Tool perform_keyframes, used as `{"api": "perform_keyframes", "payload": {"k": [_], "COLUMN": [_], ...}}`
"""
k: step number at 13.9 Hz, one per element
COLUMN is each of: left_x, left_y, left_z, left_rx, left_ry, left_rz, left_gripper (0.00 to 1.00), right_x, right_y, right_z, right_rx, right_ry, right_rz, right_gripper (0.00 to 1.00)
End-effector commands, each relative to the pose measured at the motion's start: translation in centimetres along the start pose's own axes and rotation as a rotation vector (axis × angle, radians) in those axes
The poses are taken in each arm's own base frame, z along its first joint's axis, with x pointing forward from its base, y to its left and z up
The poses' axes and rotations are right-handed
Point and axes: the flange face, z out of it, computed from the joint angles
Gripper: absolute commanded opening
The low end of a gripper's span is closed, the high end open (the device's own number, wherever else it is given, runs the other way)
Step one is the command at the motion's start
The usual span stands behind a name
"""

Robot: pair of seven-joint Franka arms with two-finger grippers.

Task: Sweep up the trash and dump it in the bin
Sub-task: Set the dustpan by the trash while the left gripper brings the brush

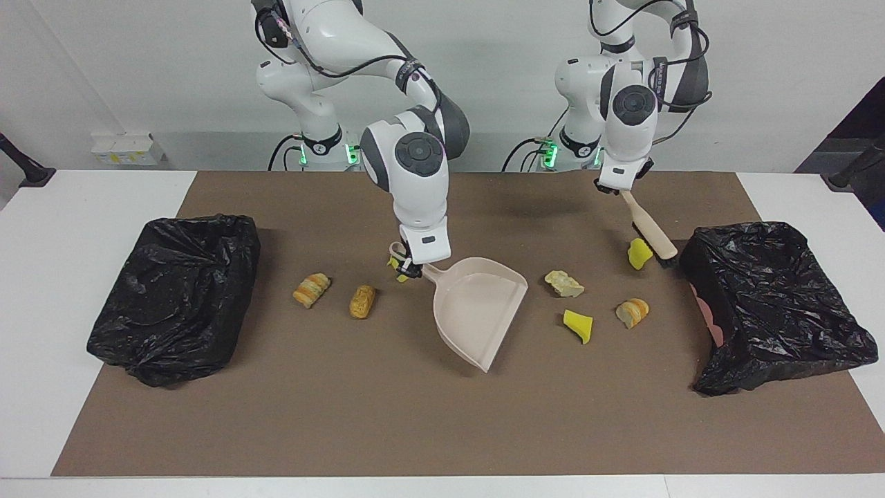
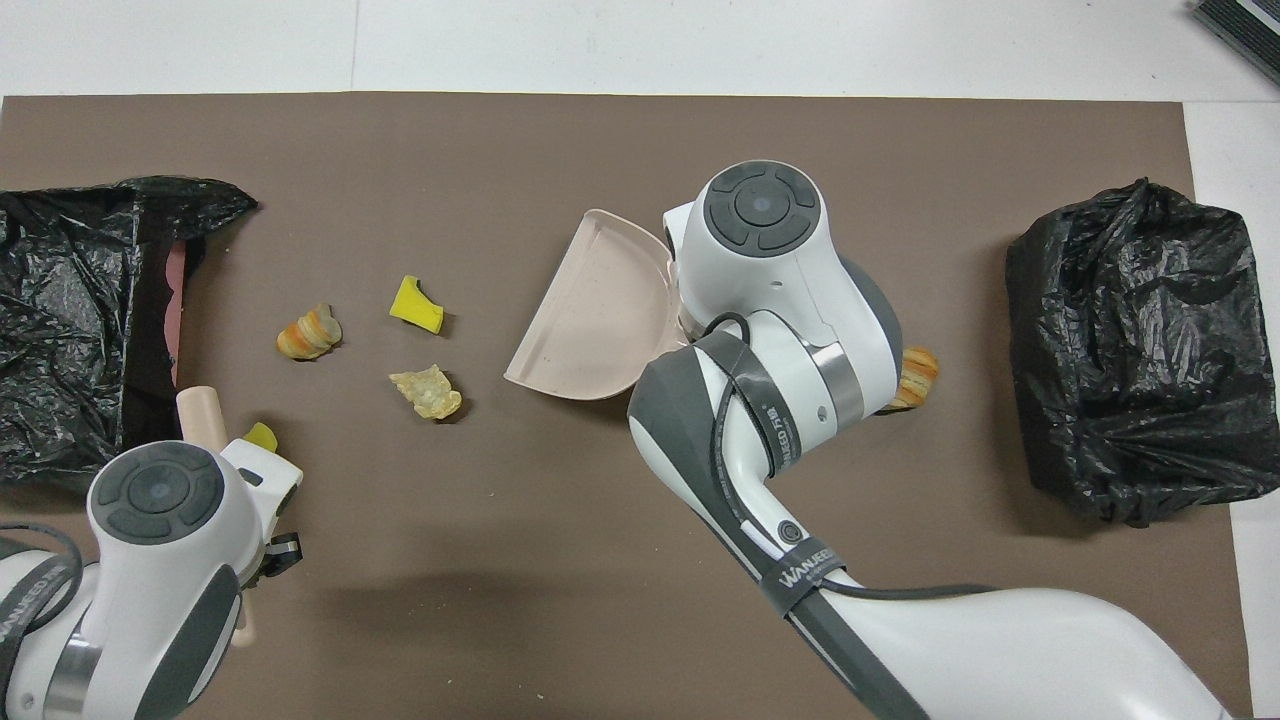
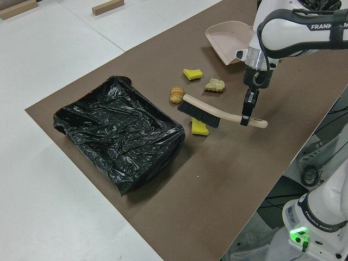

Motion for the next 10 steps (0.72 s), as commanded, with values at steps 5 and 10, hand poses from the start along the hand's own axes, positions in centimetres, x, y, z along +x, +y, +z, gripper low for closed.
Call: {"api": "perform_keyframes", "payload": {"k": [5,10], "left_x": [1.7,2.9], "left_y": [0.5,-0.1], "left_z": [3.2,4.1], "left_rx": [0.11,0.081], "left_ry": [-0.01,-0.024], "left_rz": [-0.029,-0.047], "left_gripper": [0.0,0.0], "right_x": [-2.2,-1.0], "right_y": [0.0,-1.1], "right_z": [0.8,2.6], "right_rx": [-0.03,-0.087], "right_ry": [-0.056,-0.087], "right_rz": [-0.316,-0.389], "right_gripper": [0.0,0.0]}}
